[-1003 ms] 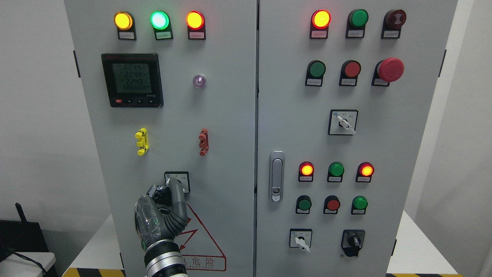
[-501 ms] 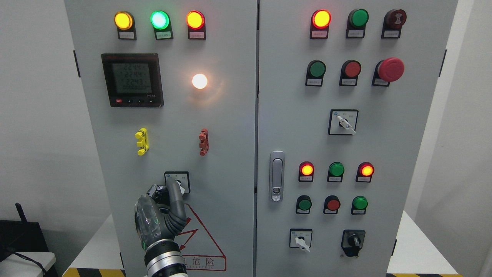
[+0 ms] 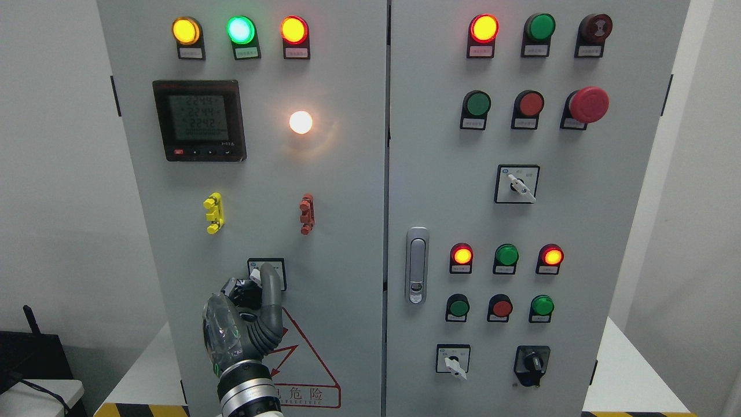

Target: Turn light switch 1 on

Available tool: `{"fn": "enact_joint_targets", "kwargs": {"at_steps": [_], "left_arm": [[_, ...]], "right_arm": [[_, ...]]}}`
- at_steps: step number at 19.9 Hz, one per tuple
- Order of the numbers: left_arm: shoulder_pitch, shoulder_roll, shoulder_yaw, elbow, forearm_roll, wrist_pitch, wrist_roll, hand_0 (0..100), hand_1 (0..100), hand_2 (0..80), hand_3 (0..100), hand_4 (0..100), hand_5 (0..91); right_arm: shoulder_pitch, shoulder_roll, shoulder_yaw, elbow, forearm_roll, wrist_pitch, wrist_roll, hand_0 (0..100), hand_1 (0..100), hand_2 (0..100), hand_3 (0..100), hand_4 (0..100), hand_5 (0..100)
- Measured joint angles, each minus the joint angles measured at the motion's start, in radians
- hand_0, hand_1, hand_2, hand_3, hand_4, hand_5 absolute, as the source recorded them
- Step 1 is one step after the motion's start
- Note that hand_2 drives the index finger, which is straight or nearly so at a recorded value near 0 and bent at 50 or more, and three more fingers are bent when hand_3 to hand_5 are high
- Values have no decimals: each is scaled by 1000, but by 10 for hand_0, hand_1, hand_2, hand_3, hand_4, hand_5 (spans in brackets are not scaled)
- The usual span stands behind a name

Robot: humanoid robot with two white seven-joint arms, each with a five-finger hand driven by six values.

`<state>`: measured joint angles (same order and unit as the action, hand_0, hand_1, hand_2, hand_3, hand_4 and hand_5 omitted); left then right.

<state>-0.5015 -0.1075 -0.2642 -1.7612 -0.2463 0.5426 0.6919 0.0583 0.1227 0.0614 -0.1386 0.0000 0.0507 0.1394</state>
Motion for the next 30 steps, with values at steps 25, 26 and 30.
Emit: {"fn": "enact_joint_targets", "kwargs": {"at_steps": [25,26,30], "left_arm": [[73,-3,11,-33,0,-40,6,168,290,658,743,772,673],[84,-2,12,-37,0,-60,-3,155,304,659,747,780,675],[151,2,25,-50,1,-194,-41,80,349,647,768,795,635]], "right_arm": [[0,0,0,0,0,0,-3,120,389,0,0,0,0],[0,0,0,0,0,0,-3,120,389,0,0,0,0],[0,0,0,0,0,0,-3,120,389,0,0,0,0]]}}
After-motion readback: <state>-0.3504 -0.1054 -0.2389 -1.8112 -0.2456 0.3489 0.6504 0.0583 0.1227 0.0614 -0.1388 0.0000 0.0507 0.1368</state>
